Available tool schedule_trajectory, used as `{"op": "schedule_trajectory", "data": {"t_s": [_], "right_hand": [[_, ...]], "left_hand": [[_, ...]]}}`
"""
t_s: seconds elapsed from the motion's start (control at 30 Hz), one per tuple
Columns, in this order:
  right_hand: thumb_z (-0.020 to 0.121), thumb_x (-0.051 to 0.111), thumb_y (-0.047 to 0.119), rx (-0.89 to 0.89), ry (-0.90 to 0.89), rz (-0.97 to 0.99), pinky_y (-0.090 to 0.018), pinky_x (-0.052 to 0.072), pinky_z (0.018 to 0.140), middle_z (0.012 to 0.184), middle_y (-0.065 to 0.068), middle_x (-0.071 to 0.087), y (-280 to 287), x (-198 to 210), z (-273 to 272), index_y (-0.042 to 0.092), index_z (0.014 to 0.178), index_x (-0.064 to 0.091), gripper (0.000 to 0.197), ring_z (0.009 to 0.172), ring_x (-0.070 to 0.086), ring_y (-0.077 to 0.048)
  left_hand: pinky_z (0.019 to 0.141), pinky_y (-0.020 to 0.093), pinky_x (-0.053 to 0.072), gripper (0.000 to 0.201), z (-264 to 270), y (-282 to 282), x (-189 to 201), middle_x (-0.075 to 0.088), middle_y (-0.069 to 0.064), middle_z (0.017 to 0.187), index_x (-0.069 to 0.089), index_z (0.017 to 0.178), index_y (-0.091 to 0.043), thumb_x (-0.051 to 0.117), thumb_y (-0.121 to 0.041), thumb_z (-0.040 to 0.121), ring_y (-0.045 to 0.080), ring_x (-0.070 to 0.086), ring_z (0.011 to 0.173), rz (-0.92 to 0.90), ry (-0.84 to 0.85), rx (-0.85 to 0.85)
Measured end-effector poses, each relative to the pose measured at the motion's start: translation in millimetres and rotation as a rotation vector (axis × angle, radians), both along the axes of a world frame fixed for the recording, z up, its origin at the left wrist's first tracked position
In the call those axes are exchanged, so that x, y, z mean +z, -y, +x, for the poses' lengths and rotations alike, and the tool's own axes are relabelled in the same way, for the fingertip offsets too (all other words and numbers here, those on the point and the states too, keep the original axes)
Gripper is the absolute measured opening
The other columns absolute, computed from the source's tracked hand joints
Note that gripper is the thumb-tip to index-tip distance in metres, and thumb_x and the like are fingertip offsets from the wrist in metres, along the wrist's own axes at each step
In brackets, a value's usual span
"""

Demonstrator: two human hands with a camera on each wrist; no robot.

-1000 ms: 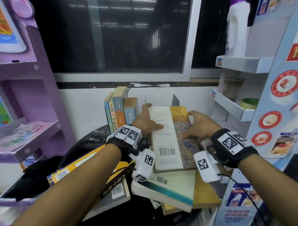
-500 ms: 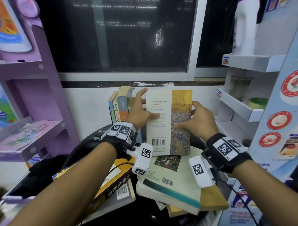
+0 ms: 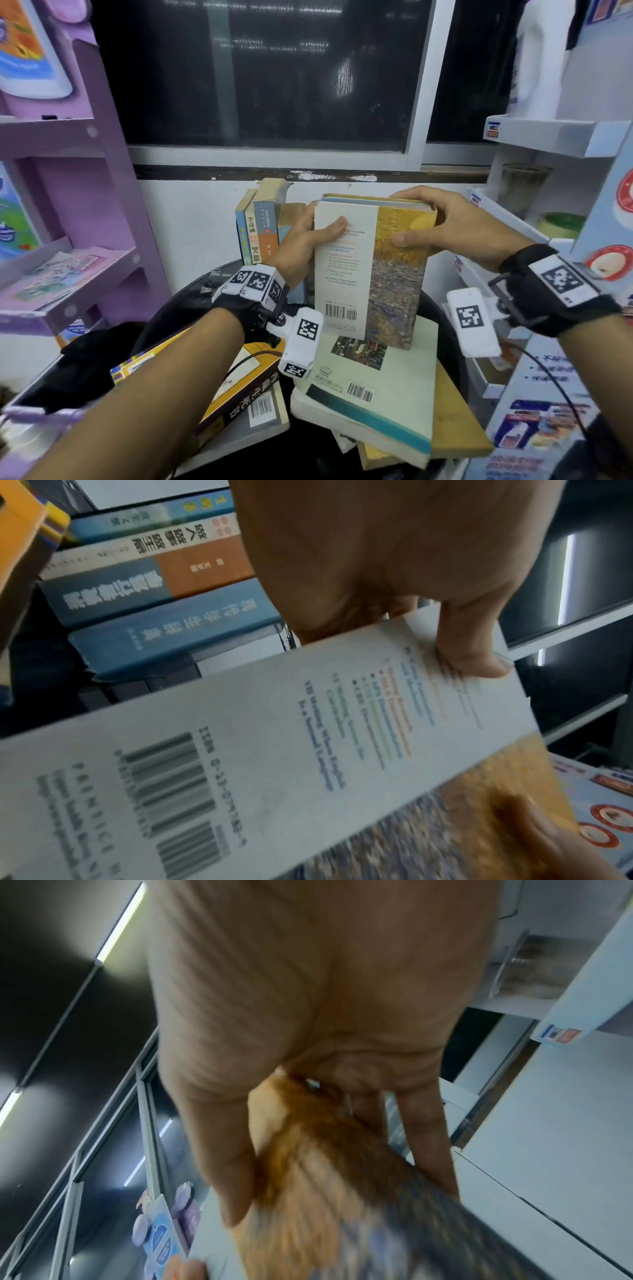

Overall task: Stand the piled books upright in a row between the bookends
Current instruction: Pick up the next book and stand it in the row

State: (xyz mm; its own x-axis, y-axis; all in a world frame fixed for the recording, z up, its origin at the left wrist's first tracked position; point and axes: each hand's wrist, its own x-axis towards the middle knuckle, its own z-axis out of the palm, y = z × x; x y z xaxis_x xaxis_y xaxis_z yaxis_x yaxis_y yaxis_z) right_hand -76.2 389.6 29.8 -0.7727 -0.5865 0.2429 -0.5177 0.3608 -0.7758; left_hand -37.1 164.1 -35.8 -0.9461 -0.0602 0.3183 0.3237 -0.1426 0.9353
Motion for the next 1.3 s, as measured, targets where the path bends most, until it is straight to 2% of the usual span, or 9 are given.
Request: {"op": "schedule_trajectory", "data": {"t_s": [0.2, 0.4, 0.47, 0.57, 0.7, 0.83, 0.93, 1.07, 1.3], "right_hand": [[0.065, 0.086, 0.025, 0.039, -0.088, 0.172, -0.041, 0.062, 0.067, 0.113, 0.007, 0.063, 11.3, 12.6, 5.9, 0.043, 0.125, 0.055, 0.070, 0.092, 0.069, -0.017], [0.068, 0.086, 0.028, -0.088, -0.216, 0.184, -0.023, 0.057, 0.065, 0.104, 0.010, 0.068, 33.2, 13.2, 15.0, 0.041, 0.126, 0.057, 0.067, 0.077, 0.071, -0.011], [0.068, 0.085, 0.028, -0.123, -0.235, 0.152, -0.024, 0.057, 0.071, 0.107, 0.007, 0.068, 40.8, 11.4, 14.1, 0.036, 0.127, 0.059, 0.065, 0.083, 0.069, -0.010], [0.069, 0.084, 0.030, -0.173, -0.237, 0.114, -0.023, 0.051, 0.077, 0.108, 0.006, 0.067, 50.7, 9.6, 10.1, 0.031, 0.128, 0.061, 0.064, 0.092, 0.065, -0.010], [0.069, 0.084, 0.031, -0.225, -0.240, 0.096, -0.019, 0.047, 0.071, 0.108, 0.004, 0.068, 62.0, 7.8, -1.3, 0.028, 0.129, 0.061, 0.064, 0.094, 0.064, -0.012], [0.069, 0.085, 0.030, -0.252, -0.221, 0.088, -0.014, 0.043, 0.063, 0.109, 0.004, 0.067, 68.7, 9.1, -12.3, 0.027, 0.129, 0.061, 0.065, 0.090, 0.063, -0.009], [0.069, 0.085, 0.029, -0.257, -0.199, 0.073, -0.015, 0.045, 0.063, 0.107, 0.004, 0.068, 72.2, 9.7, -20.0, 0.028, 0.128, 0.061, 0.064, 0.087, 0.064, -0.007], [0.067, 0.085, 0.030, -0.243, -0.184, 0.066, -0.021, 0.050, 0.066, 0.105, 0.004, 0.069, 76.4, 9.8, -29.3, 0.028, 0.127, 0.063, 0.063, 0.087, 0.066, -0.009], [0.068, 0.085, 0.031, -0.188, -0.215, 0.121, -0.012, 0.041, 0.067, 0.113, 0.008, 0.066, 87.3, 11.0, -43.0, 0.031, 0.124, 0.065, 0.060, 0.093, 0.061, -0.006]], "left_hand": [[0.072, 0.023, 0.055, 0.028, 2.1, 16.7, 7.9, 0.071, -0.004, 0.099, 0.054, 0.117, -0.017, 0.057, -0.022, 0.089, 0.010, 0.070, 0.087, -0.158, 0.044, -0.021], [0.072, 0.011, 0.051, 0.024, 0.0, 34.4, 20.1, 0.068, -0.006, 0.107, 0.059, 0.117, -0.014, 0.057, -0.021, 0.094, -0.005, 0.066, 0.088, -0.394, -0.029, 0.108], [0.083, 0.020, 0.053, 0.033, -1.9, 45.7, 20.3, 0.068, -0.004, 0.113, 0.061, 0.120, -0.014, 0.064, -0.029, 0.090, 0.002, 0.065, 0.099, -0.391, -0.059, 0.175], [0.104, 0.036, 0.042, 0.044, -5.1, 64.8, 18.5, 0.061, -0.010, 0.125, 0.062, 0.123, -0.026, 0.069, -0.042, 0.083, 0.009, 0.053, 0.119, -0.490, -0.072, 0.359], [0.104, 0.034, 0.038, 0.044, -9.4, 86.9, 19.2, 0.056, -0.007, 0.131, 0.061, 0.125, -0.028, 0.072, -0.034, 0.082, 0.012, 0.048, 0.122, -0.723, -0.114, 0.572], [0.105, 0.038, 0.037, 0.049, -24.3, 103.5, 19.0, 0.058, -0.003, 0.130, 0.063, 0.123, -0.026, 0.070, -0.046, 0.079, 0.017, 0.049, 0.121, -1.091, -0.175, 0.716], [0.109, 0.043, 0.032, 0.057, -38.3, 109.8, 23.6, 0.054, -0.005, 0.136, 0.060, 0.125, -0.032, 0.066, -0.059, 0.075, 0.017, 0.044, 0.128, -1.369, -0.181, 0.702], [0.114, 0.050, 0.021, 0.067, -53.1, 112.7, 29.8, 0.045, -0.008, 0.145, 0.052, 0.129, -0.042, 0.059, -0.069, 0.069, 0.019, 0.031, 0.139, -1.643, -0.034, 0.551], [0.105, 0.041, 0.033, 0.054, -58.3, 110.8, 31.8, 0.047, -0.011, 0.142, 0.059, 0.127, -0.036, 0.070, -0.051, 0.077, 0.016, 0.029, 0.138, -1.700, -0.004, 0.485]]}}
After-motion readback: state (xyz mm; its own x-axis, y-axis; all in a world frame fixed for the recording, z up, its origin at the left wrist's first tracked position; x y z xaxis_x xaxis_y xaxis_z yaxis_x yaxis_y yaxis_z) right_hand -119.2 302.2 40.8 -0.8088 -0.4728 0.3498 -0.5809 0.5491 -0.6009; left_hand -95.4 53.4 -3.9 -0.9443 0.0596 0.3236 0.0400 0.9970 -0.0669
